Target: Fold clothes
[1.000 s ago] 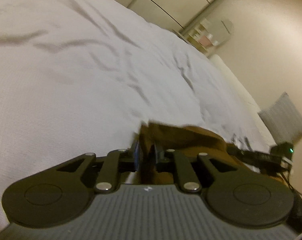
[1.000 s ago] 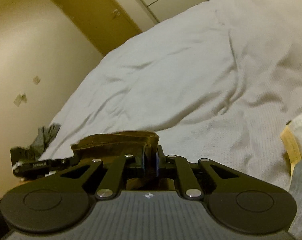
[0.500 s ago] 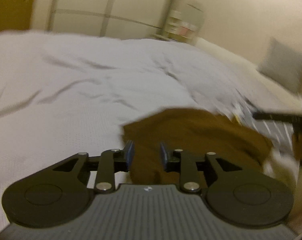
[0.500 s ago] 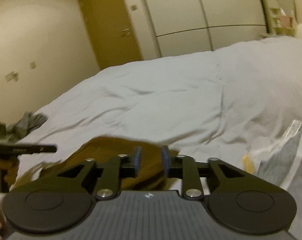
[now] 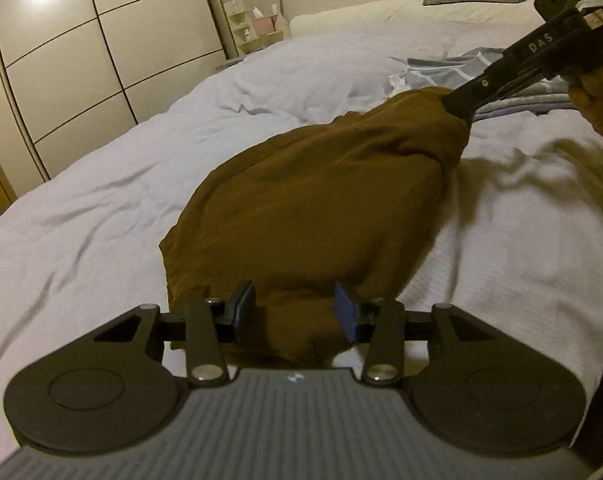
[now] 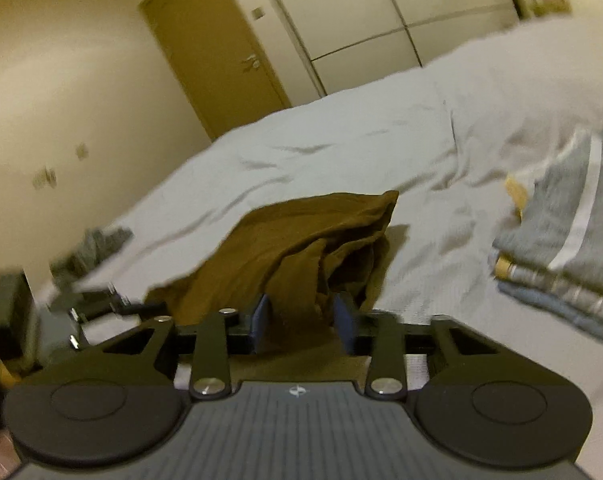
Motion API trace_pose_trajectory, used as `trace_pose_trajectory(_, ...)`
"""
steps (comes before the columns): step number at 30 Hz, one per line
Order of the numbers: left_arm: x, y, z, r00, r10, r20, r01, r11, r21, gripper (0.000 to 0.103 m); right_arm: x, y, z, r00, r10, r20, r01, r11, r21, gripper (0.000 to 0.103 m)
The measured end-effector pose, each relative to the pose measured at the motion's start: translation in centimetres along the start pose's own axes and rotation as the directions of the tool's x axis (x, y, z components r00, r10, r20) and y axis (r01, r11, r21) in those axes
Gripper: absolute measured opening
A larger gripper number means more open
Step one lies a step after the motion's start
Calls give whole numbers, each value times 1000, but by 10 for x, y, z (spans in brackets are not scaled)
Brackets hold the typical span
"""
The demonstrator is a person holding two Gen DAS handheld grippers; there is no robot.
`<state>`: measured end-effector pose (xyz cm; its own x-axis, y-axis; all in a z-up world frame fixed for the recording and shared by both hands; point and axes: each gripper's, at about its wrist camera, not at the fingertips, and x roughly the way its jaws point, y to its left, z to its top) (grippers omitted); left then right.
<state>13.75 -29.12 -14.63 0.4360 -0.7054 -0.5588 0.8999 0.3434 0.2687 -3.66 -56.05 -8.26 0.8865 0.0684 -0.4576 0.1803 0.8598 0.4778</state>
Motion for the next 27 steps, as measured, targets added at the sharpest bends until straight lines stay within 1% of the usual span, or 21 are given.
trace_pose_trajectory(2, 2, 2, -1, 1000, 6, -14, -6, 1000, -2, 28, -1, -5, 4, 1000, 8, 5, -8, 1000, 14, 13)
trace_pose_trajectory(5, 2, 6, -2, 1000, 4, -27, -5, 1000, -29, 27, -9, -21, 6, 1000, -13, 28, 11, 997, 74, 10)
trace_pose_trajectory(6, 3, 6, -3, 999, 13, -36, -14, 1000, -25, 27, -10, -28, 5, 999, -24, 30, 21, 994, 105, 4)
trace_pose_trajectory(7, 5, 6, -4, 999, 22, -44, -23, 999, -21, 27, -11, -33, 3, 998, -58, 29, 54, 990, 127, 0)
trace_pose_trajectory(8, 4, 8, -5, 999, 20, -42, -21, 999, -33, 27, -13, -38, 1, 994, -104, 28, 99, 984, 145, 0)
trace_pose_trajectory(10, 0, 9, -5, 999, 24, -37, -26, 999, -42, 27, -24, -48, 0, 988, -148, 41, 138, 973, 186, 1)
trace_pose_trajectory(12, -9, 6, -1, 999, 40, -20, -41, 999, -13, 27, -38, -41, 3, 983, -174, 64, 165, 979, 122, 3)
trace_pose_trajectory(13, -15, 2, 0, 999, 44, -1, -44, 999, 11, 27, -43, -32, 4, 982, -172, 74, 167, 984, 65, 9)
trace_pose_trajectory(14, -22, -1, 0, 999, 46, 17, -47, 998, 35, 27, -46, -20, 5, 984, -163, 78, 164, 986, -14, 11)
trace_pose_trajectory(15, -28, -7, 0, 998, 48, 35, -50, 996, 67, 27, -47, -6, 4, 984, -161, 77, 169, 979, -110, 16)
trace_pose_trajectory(16, -34, -12, 0, 997, 49, 54, -54, 994, 99, 28, -46, 11, 0, 983, -167, 73, 180, 956, -230, 28)
trace_pose_trajectory(17, -41, -18, 0, 996, 49, 72, -58, 990, 132, 30, -44, 29, -6, 982, -175, 68, 188, 916, -355, 34)
trace_pose_trajectory(18, -43, -26, 1, 996, 48, 79, -61, 983, 173, 33, -40, 45, -14, 981, -183, 63, 191, 863, -468, 42)
trace_pose_trajectory(19, -45, -34, 1, 995, 47, 86, -64, 975, 214, 34, -33, 58, -24, 979, -197, 58, 194, 798, -571, 43)
trace_pose_trajectory(20, -41, -43, -1, 995, 50, 82, -70, 963, 262, 37, -26, 70, -35, 975, -214, 55, 196, 721, -665, 43)
trace_pose_trajectory(21, -37, -53, -2, 996, 53, 77, -75, 948, 310, 37, -18, 81, -47, 970, -236, 60, 200, 633, -748, 46)
trace_pose_trajectory(23, -26, -69, -3, 995, 66, 68, -88, 916, 390, 38, 0, 93, -67, 958, -274, 84, 209, 465, -861, 47)
trace_pose_trajectory(24, -19, -75, -3, 995, 76, 64, -96, 901, 423, 38, 9, 99, -78, 952, -288, 101, 207, 369, -906, 47)
trace_pose_trajectory(25, -10, -79, -2, 994, 97, 56, -112, 890, 443, 38, 17, 104, -88, 949, -293, 120, 206, 283, -937, 48)
trace_pose_trajectory(26, -2, -83, -2, 992, 118, 48, -127, 878, 462, 37, 25, 107, -96, 946, -292, 140, 205, 207, -957, 49)
trace_pose_trajectory(27, 7, -84, -1, 990, 138, 41, -141, 868, 476, 27, 34, 110, -102, 942, -294, 162, 210, 140, -968, 49)
